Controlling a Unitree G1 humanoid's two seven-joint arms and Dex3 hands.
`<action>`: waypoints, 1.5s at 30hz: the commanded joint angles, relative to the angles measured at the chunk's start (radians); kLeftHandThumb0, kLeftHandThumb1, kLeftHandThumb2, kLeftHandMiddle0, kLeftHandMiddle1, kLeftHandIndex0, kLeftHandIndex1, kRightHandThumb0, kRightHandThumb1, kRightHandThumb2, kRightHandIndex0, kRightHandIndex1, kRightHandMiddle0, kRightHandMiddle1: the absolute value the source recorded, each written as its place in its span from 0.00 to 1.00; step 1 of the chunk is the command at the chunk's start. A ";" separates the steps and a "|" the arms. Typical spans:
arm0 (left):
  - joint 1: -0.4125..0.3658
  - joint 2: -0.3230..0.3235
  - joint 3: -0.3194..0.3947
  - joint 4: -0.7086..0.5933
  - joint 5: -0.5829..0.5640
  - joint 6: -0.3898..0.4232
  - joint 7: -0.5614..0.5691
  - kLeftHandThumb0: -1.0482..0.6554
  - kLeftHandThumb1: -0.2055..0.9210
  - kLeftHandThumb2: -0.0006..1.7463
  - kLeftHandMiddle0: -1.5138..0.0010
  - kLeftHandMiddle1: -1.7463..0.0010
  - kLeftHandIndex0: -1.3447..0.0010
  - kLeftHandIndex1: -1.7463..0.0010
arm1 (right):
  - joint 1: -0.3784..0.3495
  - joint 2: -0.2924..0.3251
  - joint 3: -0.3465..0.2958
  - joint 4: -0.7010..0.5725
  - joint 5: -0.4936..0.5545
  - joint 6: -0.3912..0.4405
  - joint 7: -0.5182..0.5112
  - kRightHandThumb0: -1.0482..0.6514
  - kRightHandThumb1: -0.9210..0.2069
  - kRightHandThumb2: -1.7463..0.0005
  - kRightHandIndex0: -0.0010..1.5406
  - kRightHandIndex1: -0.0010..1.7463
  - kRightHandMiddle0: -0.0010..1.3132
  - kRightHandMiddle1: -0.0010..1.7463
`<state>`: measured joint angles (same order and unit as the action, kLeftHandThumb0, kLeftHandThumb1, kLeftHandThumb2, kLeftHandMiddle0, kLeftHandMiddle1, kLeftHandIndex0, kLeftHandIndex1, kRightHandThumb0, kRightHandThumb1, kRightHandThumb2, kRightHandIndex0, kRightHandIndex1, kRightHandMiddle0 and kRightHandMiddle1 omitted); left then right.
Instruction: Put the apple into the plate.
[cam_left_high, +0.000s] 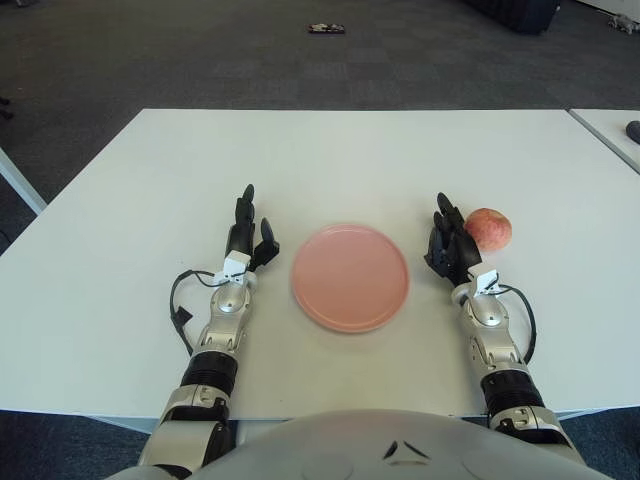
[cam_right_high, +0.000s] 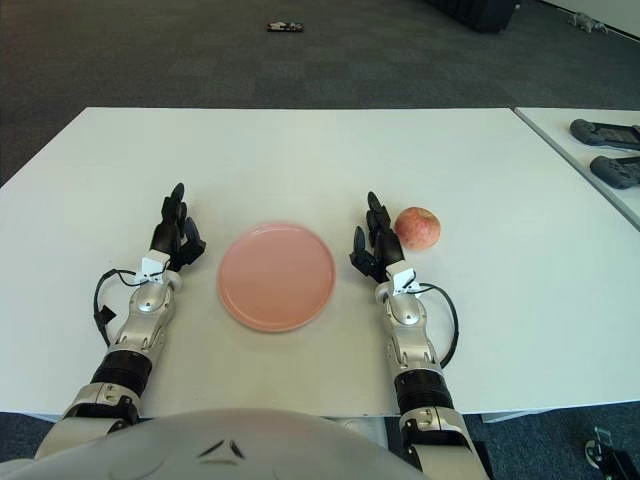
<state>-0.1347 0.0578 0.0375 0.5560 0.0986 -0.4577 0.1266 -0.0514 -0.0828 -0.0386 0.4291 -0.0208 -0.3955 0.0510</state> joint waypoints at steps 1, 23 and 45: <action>0.008 0.002 0.003 0.007 0.002 0.014 0.006 0.14 1.00 0.60 0.90 1.00 1.00 0.81 | 0.037 0.007 0.004 0.029 0.000 0.054 0.001 0.15 0.00 0.48 0.06 0.01 0.00 0.00; 0.004 0.005 0.002 0.009 -0.004 0.013 -0.002 0.14 1.00 0.60 0.90 1.00 1.00 0.82 | 0.035 0.006 0.007 0.024 0.007 0.064 0.009 0.15 0.00 0.47 0.06 0.01 0.01 0.00; -0.002 0.002 -0.001 0.010 0.002 0.017 0.004 0.13 1.00 0.60 0.90 0.99 1.00 0.82 | 0.021 -0.001 0.006 0.047 -0.005 0.048 0.003 0.15 0.00 0.49 0.06 0.00 0.00 0.00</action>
<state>-0.1347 0.0582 0.0375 0.5559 0.0951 -0.4569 0.1266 -0.0547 -0.0830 -0.0362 0.4307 -0.0224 -0.3843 0.0502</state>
